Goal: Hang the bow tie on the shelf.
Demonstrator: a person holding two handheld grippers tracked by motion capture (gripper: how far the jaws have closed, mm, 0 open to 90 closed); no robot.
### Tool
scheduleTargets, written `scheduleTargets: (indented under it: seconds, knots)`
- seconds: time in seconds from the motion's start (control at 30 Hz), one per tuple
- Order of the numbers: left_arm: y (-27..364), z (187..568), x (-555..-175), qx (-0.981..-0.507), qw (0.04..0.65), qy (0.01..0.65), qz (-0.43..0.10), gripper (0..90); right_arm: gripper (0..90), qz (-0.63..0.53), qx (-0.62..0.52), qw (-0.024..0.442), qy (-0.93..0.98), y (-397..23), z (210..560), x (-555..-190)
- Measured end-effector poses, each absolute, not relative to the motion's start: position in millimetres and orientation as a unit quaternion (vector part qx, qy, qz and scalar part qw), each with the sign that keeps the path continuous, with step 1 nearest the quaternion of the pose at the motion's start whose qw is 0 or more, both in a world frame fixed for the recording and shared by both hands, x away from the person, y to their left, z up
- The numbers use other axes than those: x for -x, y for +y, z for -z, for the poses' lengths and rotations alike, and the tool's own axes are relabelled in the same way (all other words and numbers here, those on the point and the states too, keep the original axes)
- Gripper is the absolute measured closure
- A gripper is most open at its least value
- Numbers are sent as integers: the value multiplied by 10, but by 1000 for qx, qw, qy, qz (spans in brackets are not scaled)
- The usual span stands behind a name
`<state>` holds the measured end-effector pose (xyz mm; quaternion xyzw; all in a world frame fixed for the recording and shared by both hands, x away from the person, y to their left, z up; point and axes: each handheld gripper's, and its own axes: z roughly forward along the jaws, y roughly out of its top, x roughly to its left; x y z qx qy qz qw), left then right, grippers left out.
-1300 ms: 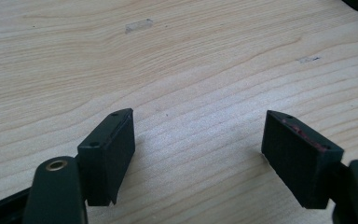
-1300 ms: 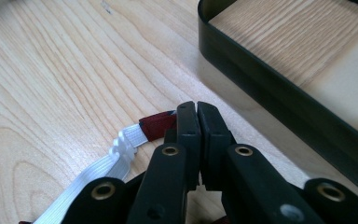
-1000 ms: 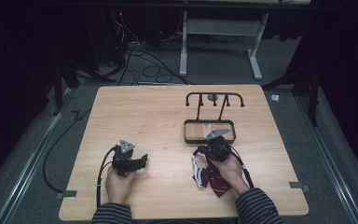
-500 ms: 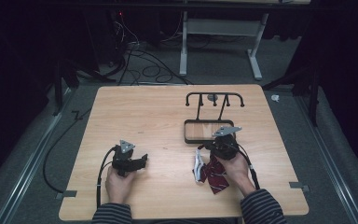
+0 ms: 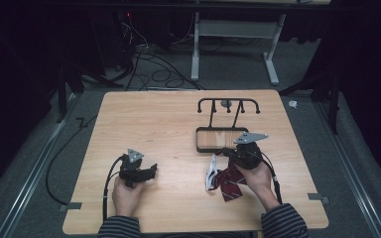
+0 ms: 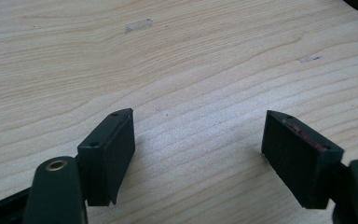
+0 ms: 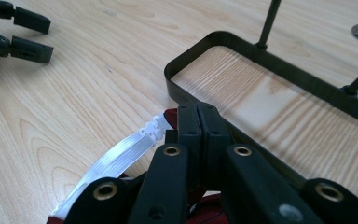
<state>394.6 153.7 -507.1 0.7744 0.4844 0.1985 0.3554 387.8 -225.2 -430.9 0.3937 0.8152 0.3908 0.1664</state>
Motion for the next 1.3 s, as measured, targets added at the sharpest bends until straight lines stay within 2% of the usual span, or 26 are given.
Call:
scheduleTargets:
  seconds: [0.5, 1.3]
  knots:
    - [1536, 5071, -3946, -775, 354, 484, -198, 262, 900, -412, -389, 201, 799, -2374, 4075, -3787]
    - [1537, 5071, -3947, -774, 355, 484, -198, 262, 900, -426, -375, 229, 791, -2400, 3774, -3785]
